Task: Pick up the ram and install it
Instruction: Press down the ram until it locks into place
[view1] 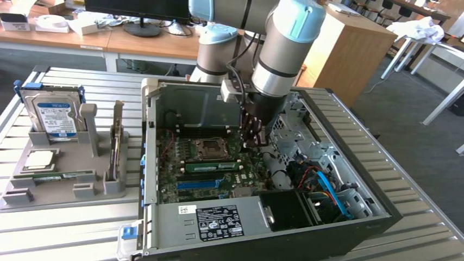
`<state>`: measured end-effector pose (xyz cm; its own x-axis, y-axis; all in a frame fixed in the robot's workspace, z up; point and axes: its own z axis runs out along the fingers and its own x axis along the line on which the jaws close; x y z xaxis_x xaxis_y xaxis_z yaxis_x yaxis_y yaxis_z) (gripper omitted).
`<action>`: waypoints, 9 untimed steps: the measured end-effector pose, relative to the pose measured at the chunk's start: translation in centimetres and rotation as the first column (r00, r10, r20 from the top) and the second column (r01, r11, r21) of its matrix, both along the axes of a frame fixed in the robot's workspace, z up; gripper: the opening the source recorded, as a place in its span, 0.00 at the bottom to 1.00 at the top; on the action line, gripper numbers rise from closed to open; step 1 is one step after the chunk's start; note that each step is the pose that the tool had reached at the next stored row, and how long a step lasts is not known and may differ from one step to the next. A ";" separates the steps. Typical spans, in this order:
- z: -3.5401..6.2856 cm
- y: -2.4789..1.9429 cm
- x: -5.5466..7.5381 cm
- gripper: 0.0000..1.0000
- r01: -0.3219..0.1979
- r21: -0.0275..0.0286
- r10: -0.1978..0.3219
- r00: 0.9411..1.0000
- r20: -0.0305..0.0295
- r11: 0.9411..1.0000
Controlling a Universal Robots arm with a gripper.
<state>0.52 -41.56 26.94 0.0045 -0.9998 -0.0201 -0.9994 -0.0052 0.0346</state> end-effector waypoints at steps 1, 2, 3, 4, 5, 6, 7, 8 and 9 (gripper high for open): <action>-0.12 0.00 0.0 0.10 0.000 0.000 0.000 1.000 0.000 1.000; -0.25 0.00 0.0 0.10 0.000 0.000 0.000 1.000 0.000 1.000; -0.37 0.00 0.0 0.10 0.000 0.000 0.000 1.000 0.000 1.000; -0.49 0.00 0.0 0.10 0.000 0.000 0.000 1.000 0.000 1.000; -0.60 0.00 0.0 0.10 0.000 0.000 0.000 1.000 0.000 1.000; -0.68 0.00 0.0 0.10 0.000 0.000 0.000 1.000 0.000 1.000; -0.69 0.00 0.0 0.10 0.000 0.000 0.000 1.000 0.000 1.000; -0.69 0.00 0.0 0.10 0.000 0.000 0.000 1.000 0.000 1.000; -0.69 0.00 0.0 0.10 0.000 0.000 0.000 1.000 0.000 1.000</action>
<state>0.51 -41.56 26.25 0.0045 -0.9998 -0.0199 -0.9994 -0.0051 0.0347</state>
